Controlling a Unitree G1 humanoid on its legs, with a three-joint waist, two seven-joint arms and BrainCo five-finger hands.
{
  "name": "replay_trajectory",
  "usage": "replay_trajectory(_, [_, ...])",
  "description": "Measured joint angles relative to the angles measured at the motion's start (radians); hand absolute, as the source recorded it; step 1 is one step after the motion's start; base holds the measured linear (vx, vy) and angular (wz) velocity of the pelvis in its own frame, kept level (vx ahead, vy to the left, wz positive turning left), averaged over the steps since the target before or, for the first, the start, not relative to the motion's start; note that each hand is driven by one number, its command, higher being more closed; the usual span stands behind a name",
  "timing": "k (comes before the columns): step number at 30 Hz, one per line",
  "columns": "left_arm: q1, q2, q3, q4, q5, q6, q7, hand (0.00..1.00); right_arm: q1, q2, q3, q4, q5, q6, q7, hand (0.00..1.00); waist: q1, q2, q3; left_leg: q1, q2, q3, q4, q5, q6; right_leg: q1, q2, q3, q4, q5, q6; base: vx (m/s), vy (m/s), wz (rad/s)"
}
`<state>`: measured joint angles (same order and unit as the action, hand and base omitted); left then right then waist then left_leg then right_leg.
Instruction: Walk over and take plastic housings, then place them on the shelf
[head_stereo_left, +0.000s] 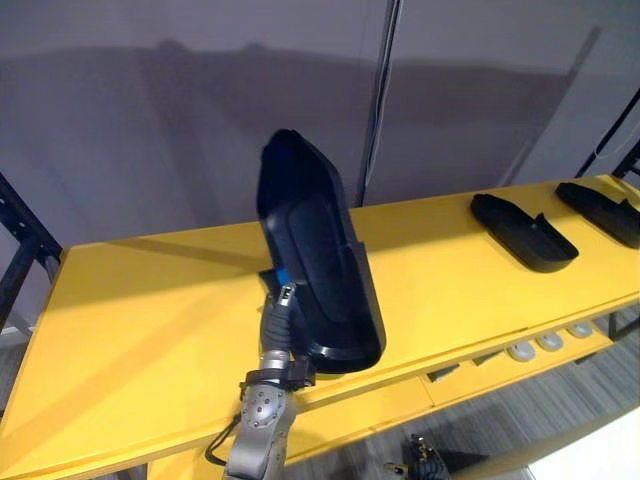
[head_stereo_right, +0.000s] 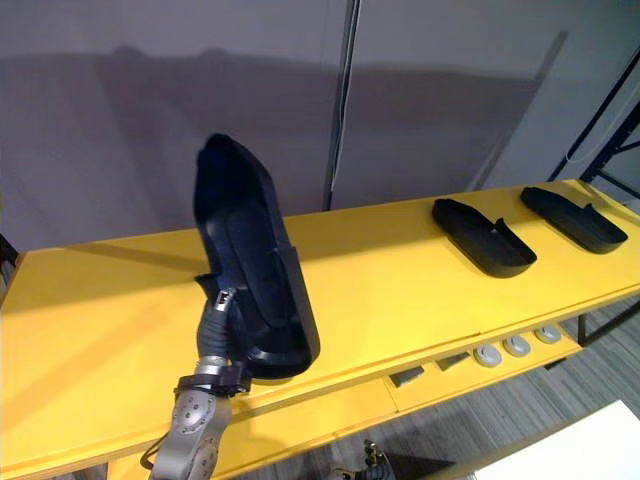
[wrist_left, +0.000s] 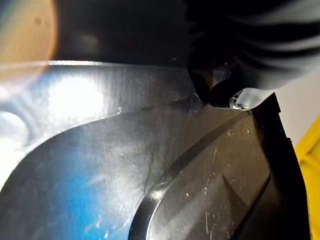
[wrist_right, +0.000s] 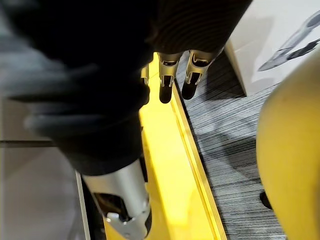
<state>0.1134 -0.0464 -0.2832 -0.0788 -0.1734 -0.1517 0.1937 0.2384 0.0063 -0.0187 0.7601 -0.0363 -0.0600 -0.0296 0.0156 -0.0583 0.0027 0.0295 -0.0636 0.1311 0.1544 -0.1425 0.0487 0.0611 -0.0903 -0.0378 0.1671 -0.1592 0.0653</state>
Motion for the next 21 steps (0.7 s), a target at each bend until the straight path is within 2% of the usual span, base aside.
replay_trajectory(2, [-0.066,0.001,0.004,0.123,-0.001,0.014,0.001,1.0,-0.012,-0.002,0.0,0.016,-0.006,0.0,0.0,0.0,-0.001,-0.001,-0.009,0.031,0.003,-0.003,-0.054,0.026,-0.025,0.012,0.007,0.0,-0.02,0.007,-0.009,0.12,-0.101,0.0])
replay_trajectory(5, [-0.13,0.001,0.005,0.225,0.0,0.03,0.005,1.0,-0.028,-0.006,0.001,0.045,-0.008,0.0,0.0,0.0,-0.009,-0.001,-0.011,0.039,0.009,-0.018,-0.087,0.047,-0.027,0.009,0.016,-0.004,-0.025,0.014,-0.019,0.04,-0.08,0.09])
replay_trajectory(7, [-0.19,0.007,0.027,0.318,0.004,0.054,0.034,1.0,-0.05,-0.009,0.0,0.084,-0.009,0.0,0.001,0.0,-0.033,-0.001,-0.011,0.048,0.019,-0.026,-0.125,0.079,-0.04,0.01,0.029,-0.003,-0.045,0.039,-0.032,-0.01,-0.092,0.08])
replay_trajectory(9, [-0.235,0.008,0.058,0.388,0.004,0.064,0.06,1.0,-0.05,-0.014,0.0,0.089,-0.009,0.001,0.001,0.0,-0.051,-0.001,-0.009,0.048,0.022,-0.027,-0.149,0.098,-0.035,0.006,0.035,-0.001,-0.059,0.046,-0.033,-0.07,-0.086,-0.01])
replay_trajectory(14, [-0.306,0.014,0.073,0.472,-0.001,0.069,0.09,1.0,-0.065,-0.029,0.0,0.101,-0.009,0.001,0.001,0.0,-0.063,0.004,0.005,0.047,0.025,-0.032,-0.188,0.139,-0.031,-0.005,0.042,0.001,-0.076,0.065,-0.038,-0.13,-0.046,0.0])
replay_trajectory(16, [-0.342,0.015,0.082,0.498,-0.003,0.07,0.094,1.0,-0.088,-0.035,-0.007,0.119,-0.009,0.002,0.001,0.0,-0.076,0.008,0.022,0.045,0.027,-0.05,-0.215,0.159,-0.025,-0.014,0.048,-0.001,-0.081,0.076,-0.041,-0.17,-0.021,0.09])
replay_trajectory(21, [-0.408,0.022,0.103,0.548,-0.055,0.077,0.13,1.0,-0.104,-0.035,-0.008,0.111,-0.008,0.003,0.001,0.0,-0.1,0.012,0.05,0.03,0.035,-0.046,-0.245,0.178,-0.04,-0.03,0.06,0.013,-0.11,0.109,-0.047,-0.2,-0.006,-0.06])
